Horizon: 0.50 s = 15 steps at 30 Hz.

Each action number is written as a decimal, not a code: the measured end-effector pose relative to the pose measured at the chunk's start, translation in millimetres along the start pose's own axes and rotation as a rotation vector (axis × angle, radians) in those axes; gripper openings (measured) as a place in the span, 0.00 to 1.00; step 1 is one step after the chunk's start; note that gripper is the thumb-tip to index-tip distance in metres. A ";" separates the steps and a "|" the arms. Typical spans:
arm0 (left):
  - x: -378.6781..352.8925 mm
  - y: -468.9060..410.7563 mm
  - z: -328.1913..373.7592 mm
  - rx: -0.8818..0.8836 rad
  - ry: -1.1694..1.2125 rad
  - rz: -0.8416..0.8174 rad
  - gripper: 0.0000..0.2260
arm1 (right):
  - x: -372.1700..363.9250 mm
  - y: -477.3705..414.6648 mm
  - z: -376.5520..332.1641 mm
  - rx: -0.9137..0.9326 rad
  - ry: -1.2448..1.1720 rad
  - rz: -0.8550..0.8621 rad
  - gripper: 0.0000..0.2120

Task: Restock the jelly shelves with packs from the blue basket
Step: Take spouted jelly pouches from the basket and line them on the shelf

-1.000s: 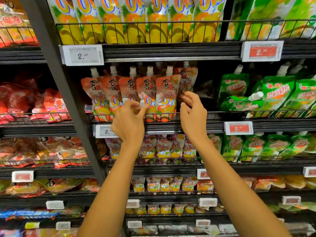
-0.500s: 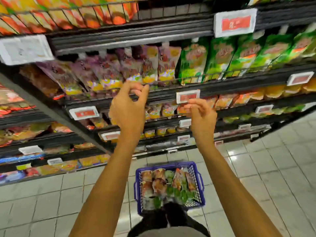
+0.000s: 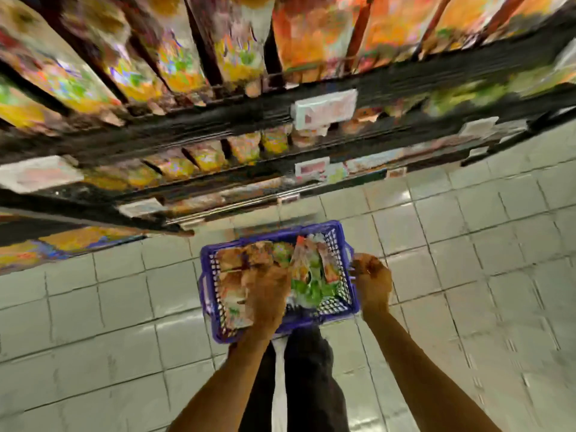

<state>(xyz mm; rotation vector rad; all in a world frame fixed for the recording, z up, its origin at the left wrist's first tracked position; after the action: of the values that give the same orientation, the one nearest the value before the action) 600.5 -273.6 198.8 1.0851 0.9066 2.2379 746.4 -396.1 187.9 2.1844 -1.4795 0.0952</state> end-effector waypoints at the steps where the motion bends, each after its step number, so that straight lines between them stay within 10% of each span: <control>1: -18.6 -13.2 -17.7 0.014 -0.007 -0.005 0.09 | -3.6 -6.2 24.9 -0.027 0.023 0.003 0.09; 15: -187.2 -216.4 -132.2 0.292 -0.044 -0.141 0.11 | -95.4 -98.6 255.2 -0.132 0.843 -0.294 0.14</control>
<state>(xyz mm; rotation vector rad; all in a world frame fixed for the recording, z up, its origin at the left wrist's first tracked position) 628.2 -301.5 -114.0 1.1510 1.2791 2.0015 740.5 -397.6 -101.8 1.8581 -0.6664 0.6967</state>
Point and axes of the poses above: each hand's wrist, its own y-axis away from the middle knuckle, its own x-axis out of the back of the hand, z = x × y, the point moved 1 cm from there along -y, towards the middle knuckle, and after that the axes turned 14 degrees about x, right-handed, at the moved point
